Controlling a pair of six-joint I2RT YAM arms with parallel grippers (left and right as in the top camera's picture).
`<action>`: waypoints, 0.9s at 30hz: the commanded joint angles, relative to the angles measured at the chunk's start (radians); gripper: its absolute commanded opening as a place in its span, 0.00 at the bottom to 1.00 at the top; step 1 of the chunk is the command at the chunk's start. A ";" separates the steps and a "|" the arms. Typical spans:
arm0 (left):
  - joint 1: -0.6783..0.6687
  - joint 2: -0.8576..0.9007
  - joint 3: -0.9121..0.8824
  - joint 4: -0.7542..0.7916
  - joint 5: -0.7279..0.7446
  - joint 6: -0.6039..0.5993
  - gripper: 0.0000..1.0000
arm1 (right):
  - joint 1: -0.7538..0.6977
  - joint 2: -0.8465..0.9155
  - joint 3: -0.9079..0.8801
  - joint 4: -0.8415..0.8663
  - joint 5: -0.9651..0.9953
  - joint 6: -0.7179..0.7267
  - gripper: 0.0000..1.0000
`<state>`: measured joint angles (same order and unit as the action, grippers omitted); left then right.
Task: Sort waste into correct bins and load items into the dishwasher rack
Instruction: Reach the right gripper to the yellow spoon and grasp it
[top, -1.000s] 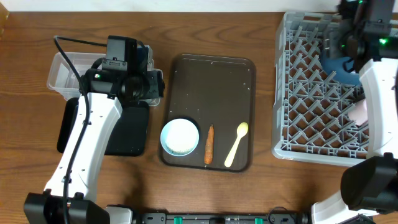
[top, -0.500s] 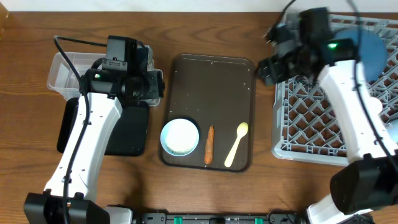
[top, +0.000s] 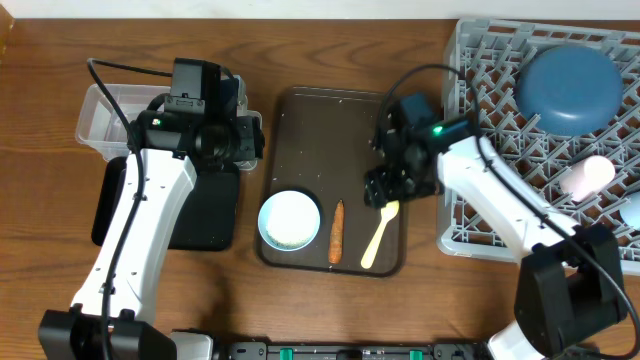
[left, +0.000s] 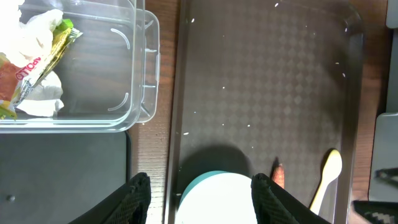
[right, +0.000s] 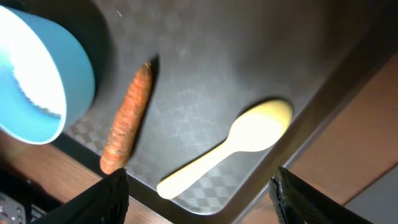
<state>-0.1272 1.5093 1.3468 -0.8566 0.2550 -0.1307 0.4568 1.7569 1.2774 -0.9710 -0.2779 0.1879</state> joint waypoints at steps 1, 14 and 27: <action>0.000 0.000 -0.002 -0.003 -0.006 -0.004 0.55 | 0.041 -0.016 -0.032 0.011 0.044 0.151 0.71; 0.000 0.000 -0.002 -0.003 -0.006 -0.004 0.54 | 0.097 0.001 -0.137 0.098 0.198 0.340 0.67; 0.000 0.000 -0.002 -0.003 -0.006 -0.004 0.55 | 0.097 0.114 -0.144 0.156 0.200 0.339 0.67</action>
<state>-0.1272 1.5093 1.3468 -0.8570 0.2550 -0.1307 0.5465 1.8454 1.1412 -0.8192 -0.0925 0.5091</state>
